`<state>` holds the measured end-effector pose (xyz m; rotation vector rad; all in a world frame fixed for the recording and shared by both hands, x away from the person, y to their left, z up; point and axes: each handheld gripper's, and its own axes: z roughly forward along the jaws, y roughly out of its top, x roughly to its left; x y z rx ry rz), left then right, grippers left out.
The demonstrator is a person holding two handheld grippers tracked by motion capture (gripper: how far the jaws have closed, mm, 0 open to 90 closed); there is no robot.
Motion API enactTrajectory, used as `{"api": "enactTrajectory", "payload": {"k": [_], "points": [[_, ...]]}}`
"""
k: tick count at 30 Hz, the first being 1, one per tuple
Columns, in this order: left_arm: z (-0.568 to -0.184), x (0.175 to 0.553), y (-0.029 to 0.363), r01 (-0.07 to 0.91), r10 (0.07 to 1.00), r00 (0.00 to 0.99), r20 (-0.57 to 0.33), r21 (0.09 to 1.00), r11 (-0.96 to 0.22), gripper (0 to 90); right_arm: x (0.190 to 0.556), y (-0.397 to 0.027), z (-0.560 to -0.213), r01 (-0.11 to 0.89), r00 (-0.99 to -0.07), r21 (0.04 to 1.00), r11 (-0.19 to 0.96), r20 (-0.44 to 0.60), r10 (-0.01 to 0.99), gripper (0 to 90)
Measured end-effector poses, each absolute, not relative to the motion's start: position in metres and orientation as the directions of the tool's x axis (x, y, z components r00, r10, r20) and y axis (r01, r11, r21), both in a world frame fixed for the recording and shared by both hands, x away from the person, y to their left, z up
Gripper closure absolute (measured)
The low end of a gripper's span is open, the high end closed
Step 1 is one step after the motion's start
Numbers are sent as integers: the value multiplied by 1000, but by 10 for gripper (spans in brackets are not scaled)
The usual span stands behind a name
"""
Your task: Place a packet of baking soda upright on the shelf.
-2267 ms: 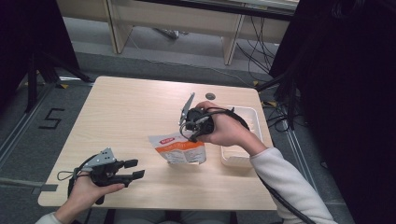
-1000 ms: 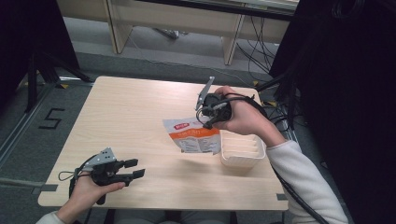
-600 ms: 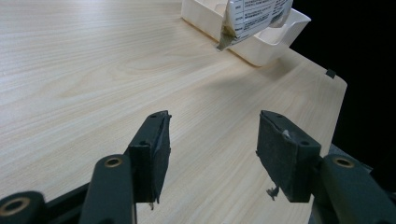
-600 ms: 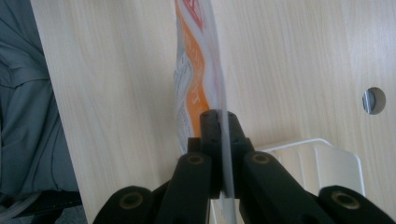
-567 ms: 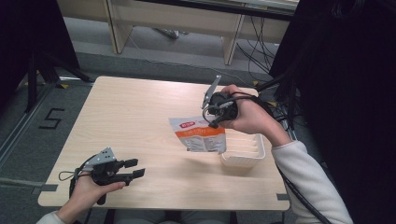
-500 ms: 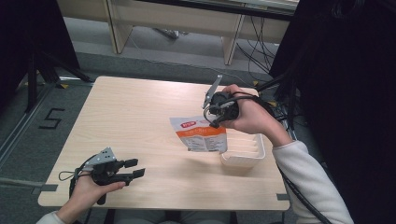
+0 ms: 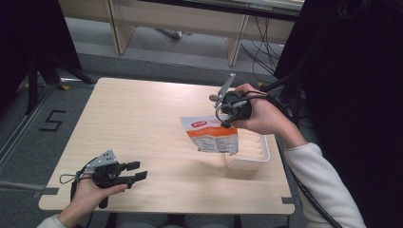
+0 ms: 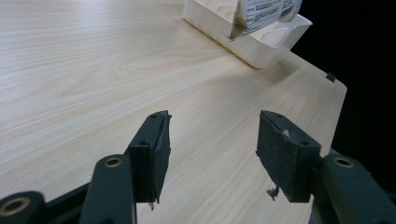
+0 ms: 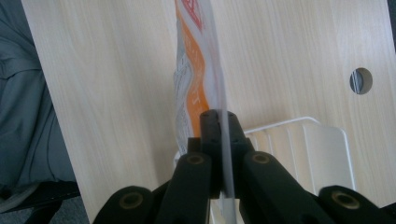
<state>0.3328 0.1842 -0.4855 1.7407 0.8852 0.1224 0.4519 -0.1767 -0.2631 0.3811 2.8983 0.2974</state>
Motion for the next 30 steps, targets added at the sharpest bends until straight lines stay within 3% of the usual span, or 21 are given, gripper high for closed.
{"api": "enactTrajectory", "payload": {"k": [11,30], "points": [[-486,333,185,500,613,709,-349,861,-89,436,454,-188,-259,206,-951,226,952,-184,250,900],[-486,334,185,501,606,714,-351,861,-91,436,456,-213,-250,253,-939,215,943,-180,293,900]]}}
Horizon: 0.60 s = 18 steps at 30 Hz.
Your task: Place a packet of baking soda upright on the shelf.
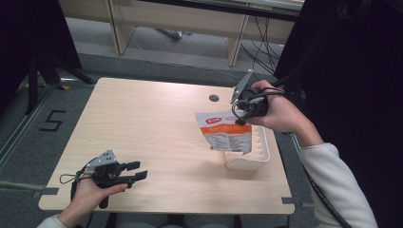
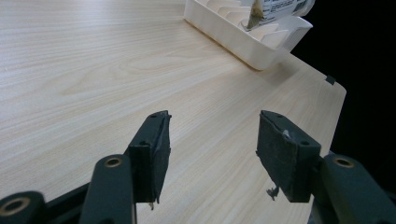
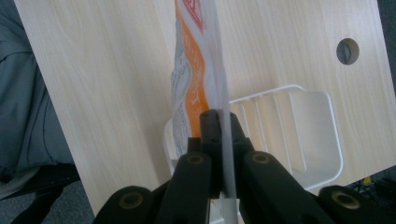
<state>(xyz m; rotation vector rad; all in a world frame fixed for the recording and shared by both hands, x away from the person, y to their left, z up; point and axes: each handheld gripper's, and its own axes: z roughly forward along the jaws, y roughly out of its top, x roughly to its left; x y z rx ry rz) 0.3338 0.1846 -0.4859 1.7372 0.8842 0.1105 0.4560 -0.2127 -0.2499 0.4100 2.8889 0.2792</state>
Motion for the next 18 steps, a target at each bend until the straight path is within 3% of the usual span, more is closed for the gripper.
{"api": "enactTrajectory", "payload": {"k": [18], "points": [[-486,333,184,502,608,712,-352,860,-91,436,459,-232,-250,267,-938,194,944,-171,301,900]]}}
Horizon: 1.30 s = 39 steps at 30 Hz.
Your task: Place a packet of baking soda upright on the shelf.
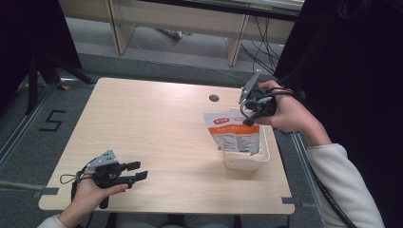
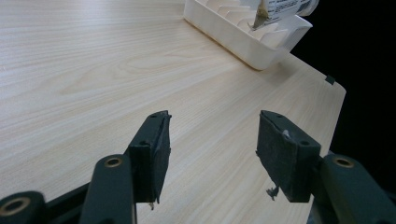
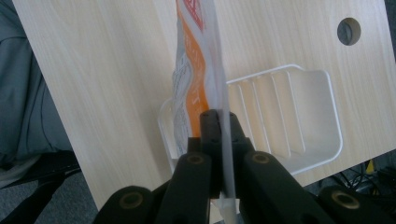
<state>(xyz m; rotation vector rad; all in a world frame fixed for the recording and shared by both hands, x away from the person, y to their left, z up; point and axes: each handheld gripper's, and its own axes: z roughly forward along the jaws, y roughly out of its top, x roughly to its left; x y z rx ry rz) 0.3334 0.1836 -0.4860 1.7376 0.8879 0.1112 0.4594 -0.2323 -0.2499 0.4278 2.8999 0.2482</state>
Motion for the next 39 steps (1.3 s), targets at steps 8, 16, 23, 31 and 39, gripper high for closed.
{"api": "enactTrajectory", "payload": {"k": [8,16,23,31,39], "points": [[-486,333,184,506,612,707,-355,858,-86,436,460,-240,-251,273,-936,174,946,-181,304,900],[-486,333,184,504,612,707,-354,859,-86,436,460,-247,-252,278,-933,148,949,-195,303,900],[-486,334,184,502,613,707,-352,860,-86,436,461,-252,-251,269,-932,133,954,-216,292,900],[-486,333,183,505,613,706,-354,859,-84,436,461,-257,-252,288,-928,110,951,-215,305,900],[-486,333,183,506,613,705,-357,859,-82,436,462,-254,-257,289,-930,101,952,-205,304,900]]}}
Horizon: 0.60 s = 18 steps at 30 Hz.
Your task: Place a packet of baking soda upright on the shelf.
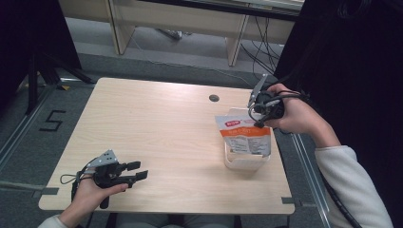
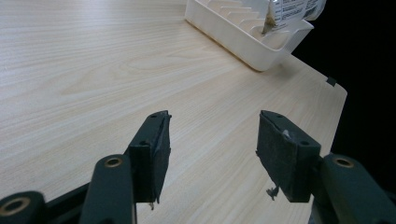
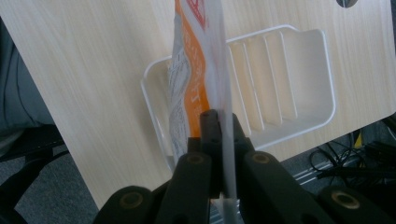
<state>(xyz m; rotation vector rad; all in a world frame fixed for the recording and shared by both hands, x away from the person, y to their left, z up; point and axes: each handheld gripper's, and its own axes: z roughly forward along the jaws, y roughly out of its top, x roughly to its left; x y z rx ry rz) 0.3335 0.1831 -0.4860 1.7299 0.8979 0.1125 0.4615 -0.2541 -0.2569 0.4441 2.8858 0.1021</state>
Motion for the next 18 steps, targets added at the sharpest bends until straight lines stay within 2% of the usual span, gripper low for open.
{"api": "enactTrajectory", "payload": {"k": [18], "points": [[-486,333,183,506,613,705,-357,859,-82,436,468,-247,-269,225,-940,55,973,-251,231,900]]}}
